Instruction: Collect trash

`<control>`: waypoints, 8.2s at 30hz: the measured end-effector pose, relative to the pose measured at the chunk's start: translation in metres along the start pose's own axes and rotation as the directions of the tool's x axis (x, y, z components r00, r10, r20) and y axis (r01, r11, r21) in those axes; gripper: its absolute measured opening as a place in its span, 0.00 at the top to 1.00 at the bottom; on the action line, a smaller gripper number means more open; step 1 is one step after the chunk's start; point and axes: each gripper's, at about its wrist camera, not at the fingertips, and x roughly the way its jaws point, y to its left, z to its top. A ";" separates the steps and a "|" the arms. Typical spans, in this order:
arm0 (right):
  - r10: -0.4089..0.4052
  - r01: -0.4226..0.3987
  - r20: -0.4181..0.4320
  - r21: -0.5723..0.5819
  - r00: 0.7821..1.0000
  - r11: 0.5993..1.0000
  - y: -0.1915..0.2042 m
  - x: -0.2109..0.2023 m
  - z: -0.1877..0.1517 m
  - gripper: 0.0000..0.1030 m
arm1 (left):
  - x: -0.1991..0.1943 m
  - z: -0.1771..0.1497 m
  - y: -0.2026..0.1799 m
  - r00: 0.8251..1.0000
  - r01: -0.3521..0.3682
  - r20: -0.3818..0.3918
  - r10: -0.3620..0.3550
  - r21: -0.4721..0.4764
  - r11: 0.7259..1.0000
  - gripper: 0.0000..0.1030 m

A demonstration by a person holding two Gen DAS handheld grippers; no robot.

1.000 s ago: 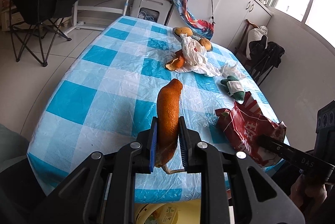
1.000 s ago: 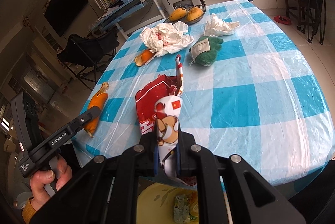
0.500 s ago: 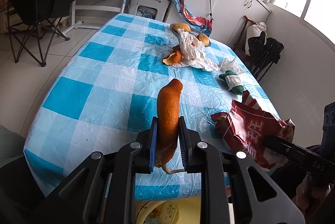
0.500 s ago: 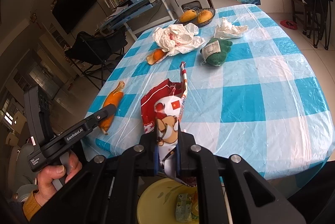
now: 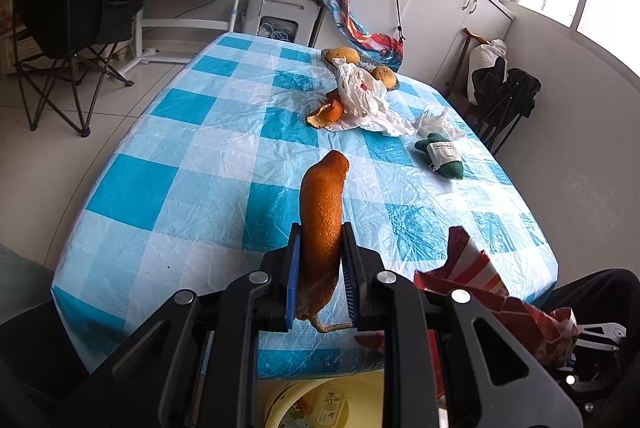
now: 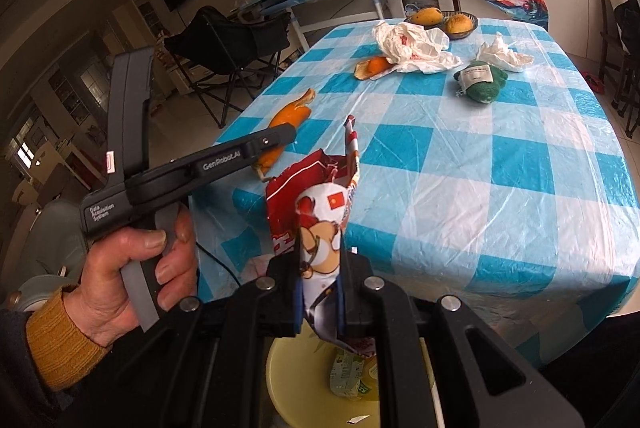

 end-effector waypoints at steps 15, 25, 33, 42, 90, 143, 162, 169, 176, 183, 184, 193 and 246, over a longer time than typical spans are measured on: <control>-0.051 0.044 -0.137 -0.058 0.989 0.997 0.012 0.020 -0.024 0.55 | -0.016 -0.021 -0.011 0.999 0.012 -0.042 -0.010 0.053 0.999 0.82; -0.207 0.169 0.097 0.307 0.974 0.937 -0.055 -0.023 -0.006 0.34 | -0.028 -0.060 -0.043 0.977 0.108 -0.200 -0.070 0.186 0.977 0.82; -0.222 0.169 0.100 0.381 0.970 0.909 -0.066 -0.033 -0.013 0.31 | -0.033 -0.097 -0.073 0.936 0.205 -0.344 -0.075 0.359 0.911 0.82; -0.232 0.184 0.077 0.396 0.970 0.900 -0.071 -0.030 -0.019 0.23 | -0.035 -0.109 -0.084 0.916 0.252 -0.392 -0.084 0.401 0.881 0.53; -0.279 0.266 -0.003 0.313 0.960 0.912 -0.057 -0.012 -0.024 0.22 | -0.064 -0.054 -0.014 1.000 0.015 -0.023 -0.013 0.088 0.996 0.15; -0.292 0.283 -0.010 0.281 0.956 0.917 -0.054 -0.008 -0.024 0.22 | -0.063 -0.054 -0.015 1.000 0.010 -0.021 -0.008 0.089 0.996 0.11; -0.293 0.284 -0.011 0.280 0.956 0.917 -0.053 -0.008 -0.025 0.21 | -0.062 -0.055 -0.014 1.000 0.010 -0.020 -0.008 0.089 0.996 0.10; -0.293 0.284 -0.011 0.280 0.956 0.917 -0.053 -0.008 -0.025 0.21 | -0.062 -0.055 -0.014 1.000 0.009 -0.020 -0.007 0.089 0.996 0.10; -0.293 0.284 -0.010 0.280 0.956 0.917 -0.053 -0.008 -0.025 0.21 | -0.062 -0.055 -0.015 1.000 0.009 -0.020 -0.007 0.089 0.996 0.10; -0.293 0.284 -0.011 0.280 0.956 0.917 -0.053 -0.007 -0.025 0.21 | -0.062 -0.055 -0.015 1.000 0.009 -0.020 -0.007 0.088 0.996 0.09; -0.293 0.284 -0.011 0.280 0.956 0.917 -0.053 -0.008 -0.025 0.21 | -0.062 -0.055 -0.014 1.000 0.009 -0.020 -0.007 0.088 0.996 0.09; -0.293 0.284 -0.010 0.279 0.956 0.917 -0.053 -0.007 -0.025 0.21 | -0.062 -0.054 -0.013 1.000 0.008 -0.018 -0.007 0.084 0.996 0.09; -0.294 0.285 -0.010 0.277 0.956 0.918 -0.053 -0.006 -0.025 0.22 | -0.061 -0.052 -0.011 1.000 0.006 -0.017 -0.004 0.079 0.997 0.09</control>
